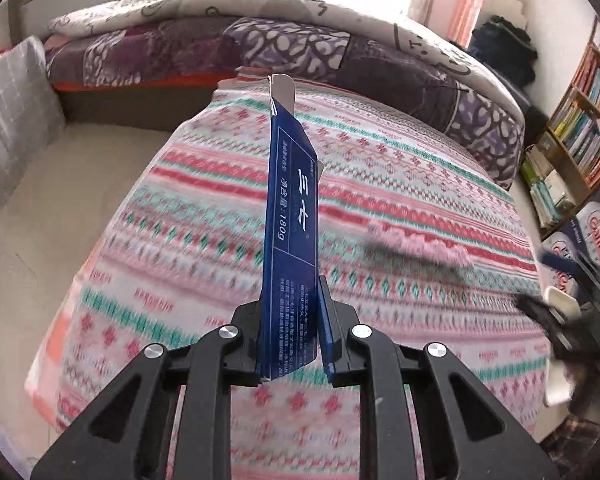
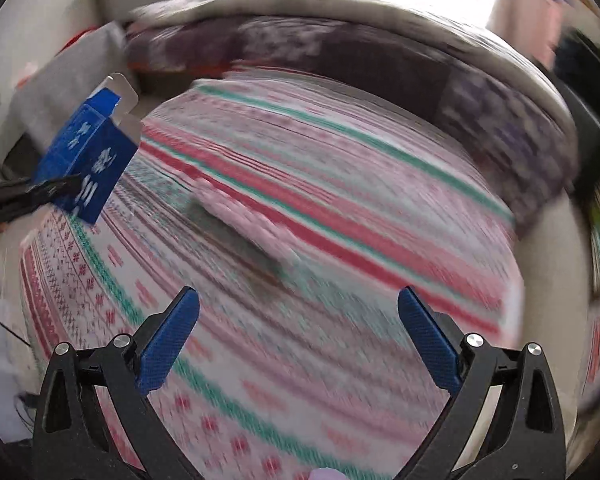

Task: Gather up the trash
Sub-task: 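Grasp the pink fuzzy strip with the right tool while left holds the blue box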

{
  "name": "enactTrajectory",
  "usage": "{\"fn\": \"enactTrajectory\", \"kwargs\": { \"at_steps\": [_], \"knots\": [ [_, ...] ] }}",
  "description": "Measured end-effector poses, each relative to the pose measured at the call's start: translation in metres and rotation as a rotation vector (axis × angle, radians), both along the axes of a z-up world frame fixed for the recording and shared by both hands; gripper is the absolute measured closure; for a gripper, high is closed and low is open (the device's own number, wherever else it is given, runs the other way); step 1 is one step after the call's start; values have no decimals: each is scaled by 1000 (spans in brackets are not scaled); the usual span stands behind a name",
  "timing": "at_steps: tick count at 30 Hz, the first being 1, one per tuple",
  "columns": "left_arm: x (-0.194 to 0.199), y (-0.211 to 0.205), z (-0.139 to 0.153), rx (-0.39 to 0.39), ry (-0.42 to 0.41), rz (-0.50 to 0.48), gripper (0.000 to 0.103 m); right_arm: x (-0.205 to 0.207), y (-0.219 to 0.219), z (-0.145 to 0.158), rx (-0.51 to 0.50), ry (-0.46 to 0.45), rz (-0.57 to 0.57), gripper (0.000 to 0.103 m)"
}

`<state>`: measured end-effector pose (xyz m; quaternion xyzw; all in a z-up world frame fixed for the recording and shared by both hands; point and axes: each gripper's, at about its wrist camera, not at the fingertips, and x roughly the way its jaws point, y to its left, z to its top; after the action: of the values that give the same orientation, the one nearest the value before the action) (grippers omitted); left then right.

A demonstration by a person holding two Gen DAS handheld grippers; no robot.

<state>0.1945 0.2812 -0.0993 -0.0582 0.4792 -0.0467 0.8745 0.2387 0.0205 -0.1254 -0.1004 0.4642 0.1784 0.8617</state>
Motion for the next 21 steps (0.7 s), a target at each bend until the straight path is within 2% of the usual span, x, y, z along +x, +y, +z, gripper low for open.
{"fn": "enactTrajectory", "kwargs": {
  "at_steps": [4,10,12,13,14,15,16,21],
  "knots": [
    [-25,12,-9,19,13,13,83,29,37,-22,-60,27,86,18],
    [-45,21,-26,-9,37,41,83,43,57,-50,-118,53,113,23],
    [-44,21,-29,-16,39,50,83,46,56,-62,-132,89,110,41],
    [-44,20,-29,-17,36,55,83,45,54,-60,-114,76,102,45],
    [-45,19,-29,-21,33,58,83,45,51,-57,-105,71,80,72],
    [-45,18,-29,-26,28,61,83,45,47,-54,-86,82,63,82],
    [-45,17,-27,-33,24,66,83,45,43,-49,-56,91,41,82],
    [-47,10,-5,-65,-17,114,83,25,21,-9,42,21,-45,82]
  ]
}}
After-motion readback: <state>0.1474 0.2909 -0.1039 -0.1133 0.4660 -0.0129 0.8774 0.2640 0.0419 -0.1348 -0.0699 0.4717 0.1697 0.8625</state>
